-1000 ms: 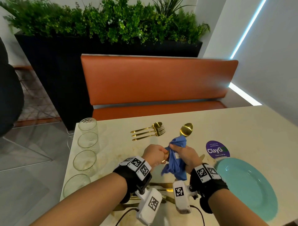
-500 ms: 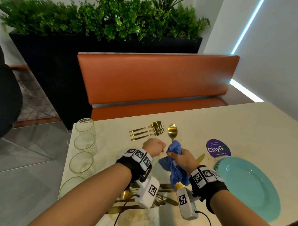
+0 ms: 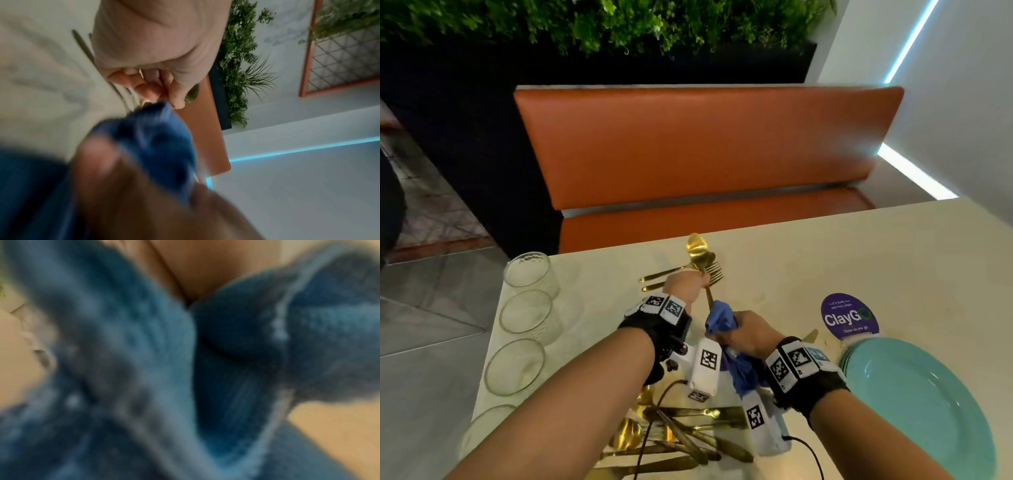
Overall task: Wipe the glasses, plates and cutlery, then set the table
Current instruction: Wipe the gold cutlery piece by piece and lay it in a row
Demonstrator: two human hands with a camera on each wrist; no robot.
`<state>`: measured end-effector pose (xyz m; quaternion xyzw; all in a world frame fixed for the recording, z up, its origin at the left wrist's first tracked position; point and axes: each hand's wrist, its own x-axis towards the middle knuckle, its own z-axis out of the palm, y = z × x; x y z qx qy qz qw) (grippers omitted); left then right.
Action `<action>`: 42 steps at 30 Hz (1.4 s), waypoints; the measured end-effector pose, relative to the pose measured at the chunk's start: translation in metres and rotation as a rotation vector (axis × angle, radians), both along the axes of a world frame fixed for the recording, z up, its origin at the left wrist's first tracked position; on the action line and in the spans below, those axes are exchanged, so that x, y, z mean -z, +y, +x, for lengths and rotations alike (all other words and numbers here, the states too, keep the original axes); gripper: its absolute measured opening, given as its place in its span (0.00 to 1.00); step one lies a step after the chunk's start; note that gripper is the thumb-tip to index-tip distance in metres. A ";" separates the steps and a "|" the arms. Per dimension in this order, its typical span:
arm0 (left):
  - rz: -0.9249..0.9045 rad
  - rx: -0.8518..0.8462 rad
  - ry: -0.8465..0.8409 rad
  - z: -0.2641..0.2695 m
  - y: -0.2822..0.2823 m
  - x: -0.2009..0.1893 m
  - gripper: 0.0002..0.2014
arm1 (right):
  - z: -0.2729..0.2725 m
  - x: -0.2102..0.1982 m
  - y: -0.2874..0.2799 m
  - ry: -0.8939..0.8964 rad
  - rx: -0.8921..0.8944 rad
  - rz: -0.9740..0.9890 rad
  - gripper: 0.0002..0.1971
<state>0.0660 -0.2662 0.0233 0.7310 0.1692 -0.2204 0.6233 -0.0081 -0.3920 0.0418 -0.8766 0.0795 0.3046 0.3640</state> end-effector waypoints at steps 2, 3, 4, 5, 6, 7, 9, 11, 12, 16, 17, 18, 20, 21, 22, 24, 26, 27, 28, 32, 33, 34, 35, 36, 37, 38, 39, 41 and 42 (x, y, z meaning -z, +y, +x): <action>0.337 0.131 -0.104 0.023 0.014 -0.002 0.08 | 0.006 0.002 -0.006 -0.001 -0.021 -0.043 0.07; 0.503 0.179 -0.141 0.033 0.021 -0.001 0.11 | 0.009 0.003 -0.011 -0.004 -0.006 -0.049 0.07; 0.644 0.229 -0.170 0.040 0.028 -0.001 0.12 | 0.011 0.005 -0.016 -0.012 0.010 -0.055 0.06; 0.768 0.298 -0.188 0.047 0.033 0.003 0.12 | 0.013 0.007 -0.022 -0.016 0.021 -0.067 0.06; 0.890 0.394 -0.213 0.053 0.038 0.007 0.11 | 0.015 0.007 -0.028 -0.015 0.026 -0.080 0.06; 0.994 0.489 -0.219 0.059 0.042 0.013 0.10 | 0.016 0.010 -0.035 -0.012 0.028 -0.090 0.08; 1.137 0.629 -0.235 0.069 0.045 0.024 0.09 | 0.019 0.013 -0.048 -0.006 0.028 -0.121 0.11; 1.196 0.690 -0.253 0.074 0.045 0.034 0.08 | 0.018 0.013 -0.059 0.001 0.039 -0.142 0.09; 1.219 0.707 -0.262 0.076 0.044 0.039 0.07 | 0.017 0.014 -0.065 0.008 0.049 -0.148 0.09; 1.271 0.704 -0.341 0.075 0.042 0.051 0.10 | 0.008 0.015 -0.084 0.022 0.117 -0.155 0.13; 1.278 0.689 -0.370 0.072 0.041 0.051 0.11 | 0.004 0.014 -0.087 0.028 0.143 -0.155 0.13; 1.275 0.673 -0.402 0.069 0.040 0.050 0.12 | 0.000 0.014 -0.090 0.032 0.167 -0.149 0.13; 1.235 0.650 -0.449 0.058 0.035 0.044 0.13 | -0.007 0.014 -0.096 0.032 0.211 -0.127 0.16; 1.184 0.645 -0.457 0.050 0.033 0.041 0.12 | -0.011 0.013 -0.097 0.026 0.241 -0.110 0.17; 1.120 0.645 -0.456 0.041 0.029 0.037 0.11 | -0.016 0.012 -0.098 0.016 0.275 -0.088 0.19; 0.996 0.695 -0.420 0.017 0.023 0.030 0.11 | -0.026 0.009 -0.096 -0.014 0.330 -0.043 0.19; 0.887 0.798 -0.344 -0.010 0.019 0.024 0.11 | -0.038 0.006 -0.093 -0.032 0.370 0.005 0.16; 0.841 0.847 -0.305 -0.025 0.018 0.021 0.11 | -0.044 0.006 -0.091 -0.040 0.395 0.033 0.15; 0.815 0.899 -0.268 -0.040 0.017 0.018 0.12 | -0.050 0.005 -0.089 -0.043 0.424 0.064 0.14; 0.846 1.065 -0.211 -0.091 0.018 0.018 0.12 | -0.075 0.000 -0.081 -0.052 0.495 0.150 0.13; 0.874 1.100 -0.204 -0.102 0.019 0.018 0.12 | -0.082 -0.001 -0.079 -0.060 0.497 0.164 0.11; 0.916 1.144 -0.212 -0.111 0.021 0.018 0.12 | -0.087 -0.003 -0.078 -0.067 0.499 0.173 0.10; 0.971 1.189 -0.234 -0.119 0.024 0.019 0.11 | -0.093 -0.004 -0.077 -0.076 0.502 0.181 0.09; 1.033 1.224 -0.268 -0.126 0.027 0.019 0.10 | -0.098 -0.004 -0.076 -0.078 0.510 0.189 0.09; 1.092 1.244 -0.299 -0.131 0.030 0.018 0.10 | -0.103 -0.005 -0.075 -0.076 0.520 0.198 0.09; 1.143 1.251 -0.324 -0.136 0.033 0.017 0.10 | -0.107 -0.005 -0.074 -0.073 0.528 0.206 0.09; 1.186 1.255 -0.344 -0.140 0.037 0.016 0.10 | -0.111 -0.005 -0.074 -0.072 0.532 0.209 0.09; 1.228 1.266 -0.364 -0.143 0.043 0.017 0.11 | -0.118 -0.003 -0.075 -0.064 0.537 0.212 0.09; 1.227 1.270 -0.370 -0.144 0.046 0.017 0.11 | -0.122 -0.003 -0.075 -0.059 0.544 0.217 0.10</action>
